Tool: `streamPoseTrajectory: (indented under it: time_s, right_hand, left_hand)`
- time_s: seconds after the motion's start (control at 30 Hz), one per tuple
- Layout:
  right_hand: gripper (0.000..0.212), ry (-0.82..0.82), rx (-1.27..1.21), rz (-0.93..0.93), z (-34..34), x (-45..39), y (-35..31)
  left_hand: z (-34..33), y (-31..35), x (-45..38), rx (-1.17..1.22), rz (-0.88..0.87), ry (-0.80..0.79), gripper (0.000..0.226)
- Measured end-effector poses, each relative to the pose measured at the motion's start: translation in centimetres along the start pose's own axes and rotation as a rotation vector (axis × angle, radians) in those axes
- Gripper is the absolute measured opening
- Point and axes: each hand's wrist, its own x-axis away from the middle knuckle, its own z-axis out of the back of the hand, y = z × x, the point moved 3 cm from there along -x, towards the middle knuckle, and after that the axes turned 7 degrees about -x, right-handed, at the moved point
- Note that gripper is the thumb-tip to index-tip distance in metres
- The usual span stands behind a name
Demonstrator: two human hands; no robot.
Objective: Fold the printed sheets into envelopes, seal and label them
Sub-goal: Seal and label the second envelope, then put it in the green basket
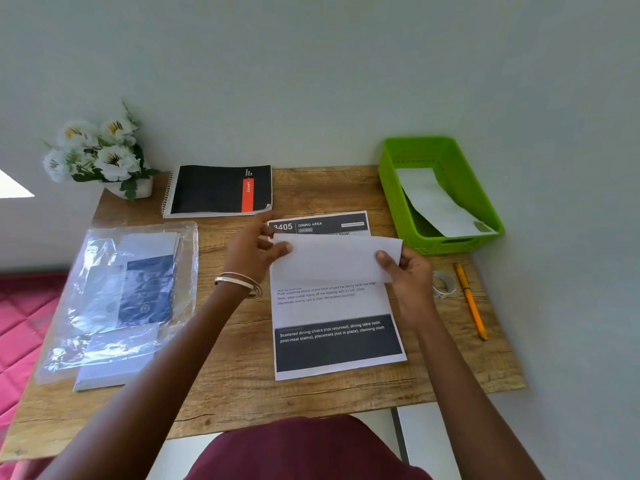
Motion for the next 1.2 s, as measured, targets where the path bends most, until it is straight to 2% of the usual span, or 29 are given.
streamPoseTrajectory:
  time_s: [0.1,0.23,0.33,0.5,0.57,0.67,0.77,0.87,0.97,1.07,1.2]
  right_hand:
    - [0.027,-0.014,0.057,-0.05,-0.8,-0.3,0.6]
    - [0.046,-0.011,0.281,-0.002,-2.6,-0.5,1.5]
    - [0.057,-0.046,0.513,0.065,-3.6,-0.3,1.9]
    - [0.059,-0.132,0.877,0.195,-4.8,0.1,2.6]
    - [0.058,-0.107,1.034,0.261,-5.1,0.4,2.4]
    - [0.048,-0.091,1.146,0.449,-5.9,1.3,2.0]
    - [0.045,-0.304,1.155,0.528,-7.6,2.3,2.8]
    - [0.046,-0.562,1.241,0.613,-9.3,3.2,4.4]
    - [0.047,-0.678,1.303,0.634,-9.8,3.1,5.3]
    - [0.05,-0.653,1.366,0.549,-8.3,2.3,5.0]
    - [0.065,-0.472,1.45,0.485,-5.1,1.6,4.8]
  left_hand:
    - [-0.1,-1.4,1.0,0.167,0.138,0.046,0.047]
    - [-0.1,-3.0,2.8,0.014,0.261,0.225,0.023]
    - [-0.1,-4.2,3.6,-0.079,0.319,0.24,0.019]
    - [-1.3,-5.1,4.2,-0.451,0.218,0.084,0.038]
    - [-1.6,-4.6,4.7,-0.564,0.192,0.125,0.039]
    - [-2.4,-3.9,5.3,-0.708,-0.006,0.132,0.031]
    - [-3.0,-4.2,5.3,-0.738,-0.075,0.023,0.029]
    - [-3.2,-4.3,5.4,-0.727,-0.084,0.002,0.032]
    - [-3.0,-4.0,5.3,-0.725,-0.069,-0.017,0.033]
    - [-2.7,-3.8,5.2,-0.684,-0.048,-0.023,0.033]
    - [-2.6,-3.9,5.1,-0.624,-0.044,0.007,0.03]
